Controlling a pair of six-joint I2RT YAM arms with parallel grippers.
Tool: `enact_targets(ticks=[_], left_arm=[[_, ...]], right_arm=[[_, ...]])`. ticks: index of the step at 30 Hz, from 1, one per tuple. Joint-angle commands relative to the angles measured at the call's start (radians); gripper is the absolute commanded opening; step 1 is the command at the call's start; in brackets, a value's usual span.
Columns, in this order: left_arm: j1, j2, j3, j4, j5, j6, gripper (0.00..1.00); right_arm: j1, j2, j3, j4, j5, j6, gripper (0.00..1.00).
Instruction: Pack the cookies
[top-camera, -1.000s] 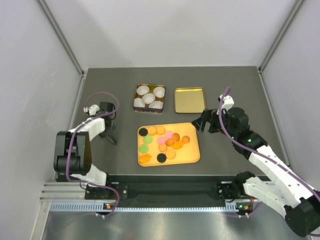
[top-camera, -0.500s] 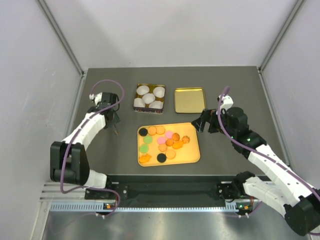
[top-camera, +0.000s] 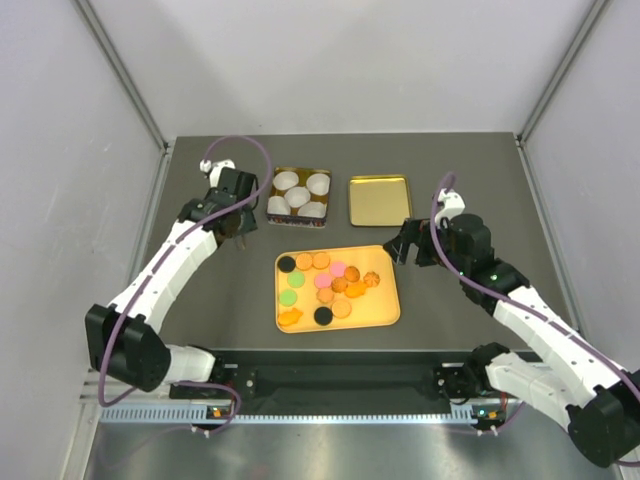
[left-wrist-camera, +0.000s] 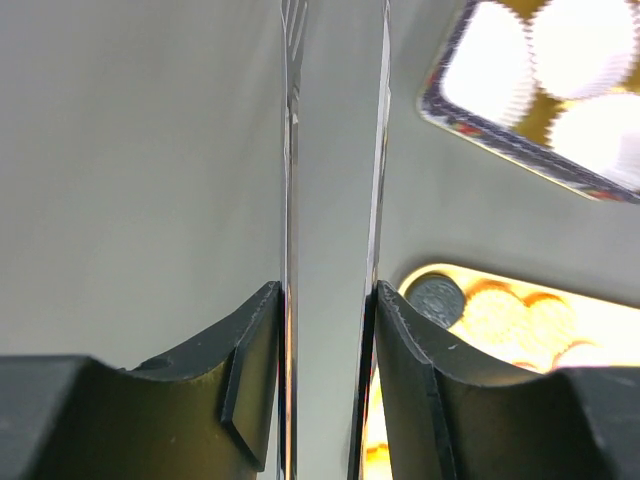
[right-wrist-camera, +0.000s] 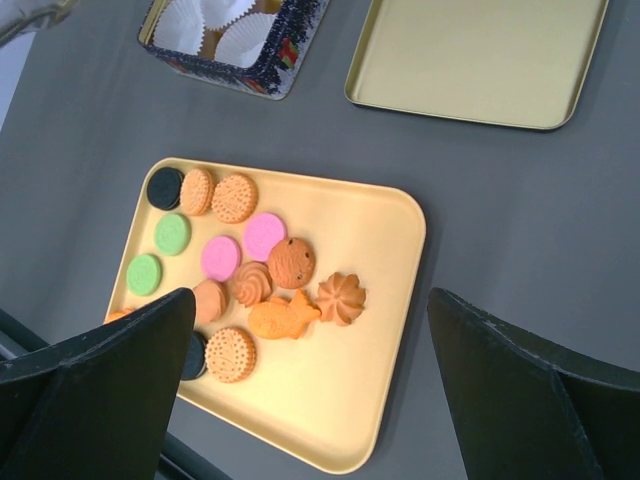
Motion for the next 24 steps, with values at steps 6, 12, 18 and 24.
enact_targets(ticks=[6,12,18,24], left_arm=[[-0.114,-0.064,0.097,-0.116,0.013,0.034,0.42],[-0.240,-0.082,0.118,-0.165,0.054,0.031,0.42],[-0.325,-0.120,0.088,-0.179,0.141,0.014,0.42],[-0.403,-0.140,0.048,-0.181,0.197,0.013,0.42]], right_arm=[[-0.011,0.031,0.000,0.038,0.024,-0.020,1.00],[-0.009,0.038,-0.002,0.038,0.047,-0.021,1.00],[-0.009,0.054,-0.002,0.036,0.065,-0.024,1.00],[-0.009,0.055,0.000,0.038,0.079,-0.029,1.00]])
